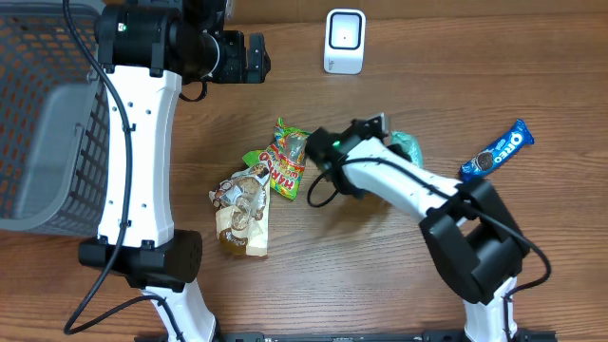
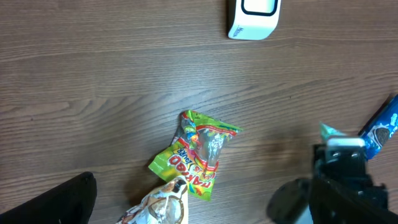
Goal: Scan the item barcode
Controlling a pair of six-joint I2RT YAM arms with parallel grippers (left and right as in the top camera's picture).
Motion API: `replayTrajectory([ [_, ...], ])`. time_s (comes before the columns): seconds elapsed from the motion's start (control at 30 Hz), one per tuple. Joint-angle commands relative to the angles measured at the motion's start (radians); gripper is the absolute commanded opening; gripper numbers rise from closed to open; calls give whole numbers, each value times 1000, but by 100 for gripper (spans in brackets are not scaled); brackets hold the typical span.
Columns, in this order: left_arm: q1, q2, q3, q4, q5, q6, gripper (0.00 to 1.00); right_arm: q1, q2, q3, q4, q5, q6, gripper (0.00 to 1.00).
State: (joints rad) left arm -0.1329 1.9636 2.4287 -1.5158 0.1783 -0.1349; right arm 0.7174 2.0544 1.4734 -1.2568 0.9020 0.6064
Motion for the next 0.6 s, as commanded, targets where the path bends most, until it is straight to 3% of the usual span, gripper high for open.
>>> replayTrajectory([
  [0.0, 2, -8, 8, 2, -5, 8, 100, 55, 1, 9, 7, 51, -8, 23],
  [0.1, 2, -9, 8, 2, -5, 8, 100, 112, 1, 16, 10, 32, -8, 27],
  [0.17, 2, -9, 8, 2, -5, 8, 100, 146, 1, 16, 14, 18, -8, 35],
  [0.3, 2, -9, 8, 2, -5, 8, 100, 178, -1, 21, 5, -62, 18, 63],
  [0.4, 2, -8, 8, 2, -5, 8, 100, 145, -10, 65, -61, -177, 114, 66],
  [0.57, 2, -9, 8, 2, -5, 8, 100, -30, -125, 95, -43, -475, 97, 66],
])
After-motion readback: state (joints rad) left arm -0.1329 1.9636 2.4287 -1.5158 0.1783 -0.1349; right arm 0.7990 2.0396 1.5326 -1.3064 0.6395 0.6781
